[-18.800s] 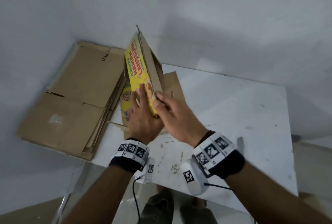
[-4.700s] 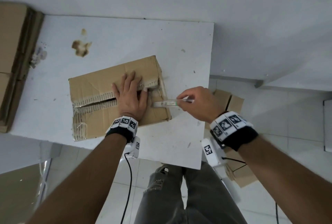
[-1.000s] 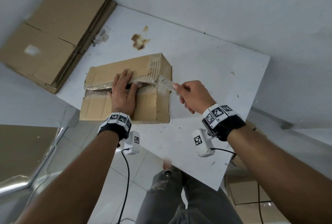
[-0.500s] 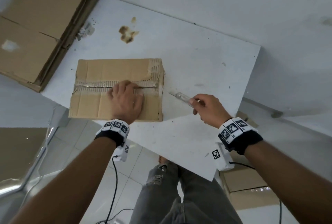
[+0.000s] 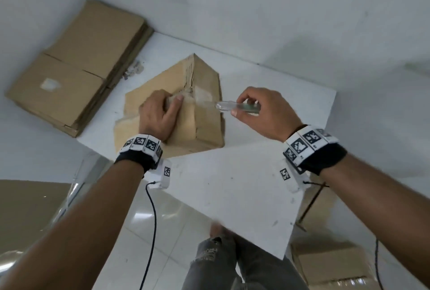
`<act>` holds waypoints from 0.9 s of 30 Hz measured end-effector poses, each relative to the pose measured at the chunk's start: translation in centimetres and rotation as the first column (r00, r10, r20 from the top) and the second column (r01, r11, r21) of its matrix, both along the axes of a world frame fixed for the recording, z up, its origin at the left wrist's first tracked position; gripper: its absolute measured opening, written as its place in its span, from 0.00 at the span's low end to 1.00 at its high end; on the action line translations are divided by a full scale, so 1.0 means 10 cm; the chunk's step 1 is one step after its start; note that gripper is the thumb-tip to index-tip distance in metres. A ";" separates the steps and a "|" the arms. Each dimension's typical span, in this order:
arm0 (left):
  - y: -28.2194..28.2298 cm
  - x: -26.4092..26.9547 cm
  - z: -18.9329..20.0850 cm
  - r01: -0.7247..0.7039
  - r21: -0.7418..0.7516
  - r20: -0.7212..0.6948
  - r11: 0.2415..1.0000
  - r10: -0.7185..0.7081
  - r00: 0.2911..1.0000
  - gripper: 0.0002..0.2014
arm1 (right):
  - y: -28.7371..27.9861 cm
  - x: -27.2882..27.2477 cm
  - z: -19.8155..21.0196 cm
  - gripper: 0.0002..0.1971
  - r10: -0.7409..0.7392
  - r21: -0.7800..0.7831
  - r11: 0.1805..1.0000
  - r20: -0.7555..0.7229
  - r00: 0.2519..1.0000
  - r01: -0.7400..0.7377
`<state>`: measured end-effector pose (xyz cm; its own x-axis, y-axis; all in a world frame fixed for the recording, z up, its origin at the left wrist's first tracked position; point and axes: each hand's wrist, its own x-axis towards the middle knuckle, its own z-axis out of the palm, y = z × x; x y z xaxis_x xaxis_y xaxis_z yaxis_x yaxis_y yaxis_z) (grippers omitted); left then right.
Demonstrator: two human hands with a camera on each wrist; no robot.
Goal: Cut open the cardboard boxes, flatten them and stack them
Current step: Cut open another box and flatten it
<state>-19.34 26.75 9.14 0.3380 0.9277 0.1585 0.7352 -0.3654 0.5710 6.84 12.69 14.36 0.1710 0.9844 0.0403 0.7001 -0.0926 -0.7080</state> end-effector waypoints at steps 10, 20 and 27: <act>0.19 -0.02 0.93 -0.015 -0.022 0.354 1.000 0.022 0.935 0.26 | 0.48 -0.14 1.33 0.11 0.226 0.213 0.928 0.334 0.915 -0.307; 0.03 0.26 0.76 -0.035 -0.003 0.362 0.999 0.034 0.932 0.29 | 0.41 -0.34 1.09 0.15 -0.055 0.293 0.946 0.557 0.828 -0.135; 0.32 0.34 0.60 0.026 0.075 0.350 0.997 -0.051 0.935 0.35 | 0.51 -0.41 0.71 0.14 -0.185 0.310 0.951 0.599 0.779 -0.012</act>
